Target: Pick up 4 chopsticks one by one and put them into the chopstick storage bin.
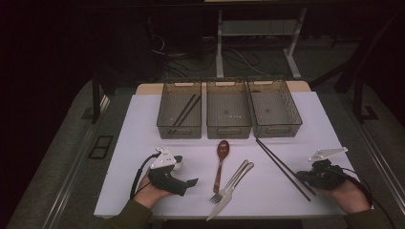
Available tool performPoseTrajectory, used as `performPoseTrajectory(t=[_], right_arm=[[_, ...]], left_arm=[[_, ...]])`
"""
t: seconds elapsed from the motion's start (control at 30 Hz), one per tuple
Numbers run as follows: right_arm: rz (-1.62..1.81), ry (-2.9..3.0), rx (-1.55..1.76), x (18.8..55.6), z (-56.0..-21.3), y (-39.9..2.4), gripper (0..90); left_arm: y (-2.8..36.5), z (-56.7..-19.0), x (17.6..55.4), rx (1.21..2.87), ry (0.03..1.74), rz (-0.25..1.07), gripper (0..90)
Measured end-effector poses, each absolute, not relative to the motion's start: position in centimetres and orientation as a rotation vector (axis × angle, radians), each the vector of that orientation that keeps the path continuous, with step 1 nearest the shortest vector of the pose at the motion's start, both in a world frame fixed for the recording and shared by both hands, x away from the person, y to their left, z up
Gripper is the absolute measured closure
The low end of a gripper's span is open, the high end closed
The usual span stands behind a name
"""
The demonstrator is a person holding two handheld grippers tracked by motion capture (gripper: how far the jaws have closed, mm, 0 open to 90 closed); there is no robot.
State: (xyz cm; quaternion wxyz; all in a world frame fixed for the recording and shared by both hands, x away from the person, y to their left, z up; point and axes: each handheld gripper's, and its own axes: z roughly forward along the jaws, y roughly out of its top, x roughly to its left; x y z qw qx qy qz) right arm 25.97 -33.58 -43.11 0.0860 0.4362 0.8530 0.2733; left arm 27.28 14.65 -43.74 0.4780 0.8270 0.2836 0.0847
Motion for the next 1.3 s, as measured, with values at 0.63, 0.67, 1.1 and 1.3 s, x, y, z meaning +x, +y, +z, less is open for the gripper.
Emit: performPoseTrajectory(t=[0.63, 0.67, 1.1, 1.3], right_arm=[[0.589, 2.687, 1.343, 28.8, -42.1, -32.0, 75.3], [0.571, 2.696, 1.34, 29.0, -42.0, -31.8, 75.5], [0.335, 2.78, 1.33, 30.7, -42.1, -29.9, 80.3], [0.281, 2.775, 1.328, 30.8, -42.1, -29.4, 81.5]], left_arm=[[14.7, -43.8, 27.3, 2.026, 0.697, 0.208, 0.0], [14.7, -43.8, 27.3, 2.025, 0.698, 0.208, 0.0], [14.7, -43.8, 27.3, 2.025, 0.694, 0.209, 0.0], [14.7, -43.8, 27.3, 2.026, 0.691, 0.21, 0.0]])
